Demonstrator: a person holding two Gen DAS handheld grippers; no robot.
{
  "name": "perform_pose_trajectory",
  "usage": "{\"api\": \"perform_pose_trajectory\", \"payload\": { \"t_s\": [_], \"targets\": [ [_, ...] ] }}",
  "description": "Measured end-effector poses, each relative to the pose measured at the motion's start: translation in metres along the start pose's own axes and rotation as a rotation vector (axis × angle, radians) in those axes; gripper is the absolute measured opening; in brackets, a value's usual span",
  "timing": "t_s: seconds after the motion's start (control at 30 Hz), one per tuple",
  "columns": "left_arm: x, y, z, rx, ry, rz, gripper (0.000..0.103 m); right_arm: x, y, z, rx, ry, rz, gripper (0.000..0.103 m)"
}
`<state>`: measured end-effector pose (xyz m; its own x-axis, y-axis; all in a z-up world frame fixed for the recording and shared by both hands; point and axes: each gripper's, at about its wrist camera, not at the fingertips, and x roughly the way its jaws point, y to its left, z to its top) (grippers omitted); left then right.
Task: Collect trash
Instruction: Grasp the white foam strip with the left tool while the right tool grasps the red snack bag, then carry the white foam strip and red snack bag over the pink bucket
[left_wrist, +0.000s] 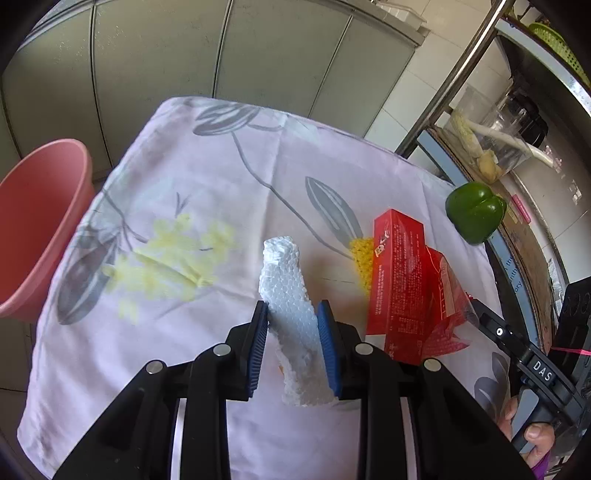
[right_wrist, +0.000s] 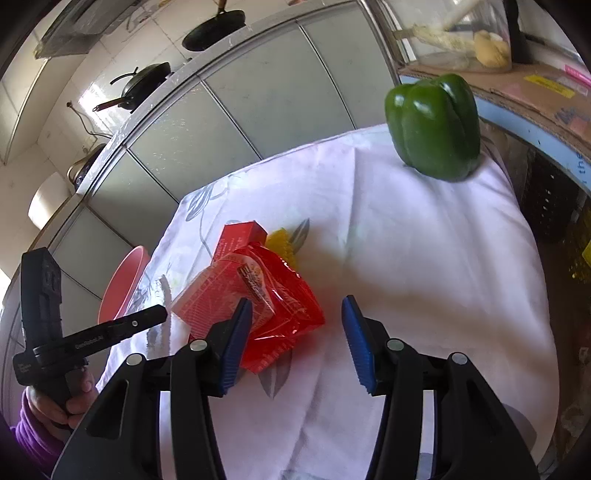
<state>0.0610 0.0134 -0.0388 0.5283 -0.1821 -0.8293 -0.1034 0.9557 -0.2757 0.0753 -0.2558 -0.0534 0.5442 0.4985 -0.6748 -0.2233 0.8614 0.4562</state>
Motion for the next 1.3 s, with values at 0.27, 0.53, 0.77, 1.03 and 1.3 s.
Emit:
{"api": "perform_pose_trajectory", "payload": {
  "t_s": [0.27, 0.53, 0.77, 1.03, 1.3],
  "targets": [
    [-0.011, 0.011, -0.004, -0.002, -0.029, -0.009, 0.027, 0.0, 0.004, -0.005, -0.038, 0.005, -0.039, 0.018],
    [-0.029, 0.018, -0.009, 0.017, -0.089, -0.009, 0.027, -0.031, 0.018, -0.006, -0.073, -0.092, -0.063, 0.011],
    [-0.048, 0.021, -0.012, 0.041, -0.153, -0.017, 0.027, -0.067, 0.05, 0.005, -0.141, -0.194, -0.07, 0.011],
    [-0.08, 0.037, -0.011, 0.041, -0.272, 0.006, 0.027, -0.061, 0.095, 0.01, -0.227, -0.203, -0.051, 0.011],
    [-0.105, 0.069, -0.008, 0.001, -0.365, 0.07, 0.027, -0.032, 0.142, 0.014, -0.297, -0.174, -0.026, 0.011]
  ]
}}
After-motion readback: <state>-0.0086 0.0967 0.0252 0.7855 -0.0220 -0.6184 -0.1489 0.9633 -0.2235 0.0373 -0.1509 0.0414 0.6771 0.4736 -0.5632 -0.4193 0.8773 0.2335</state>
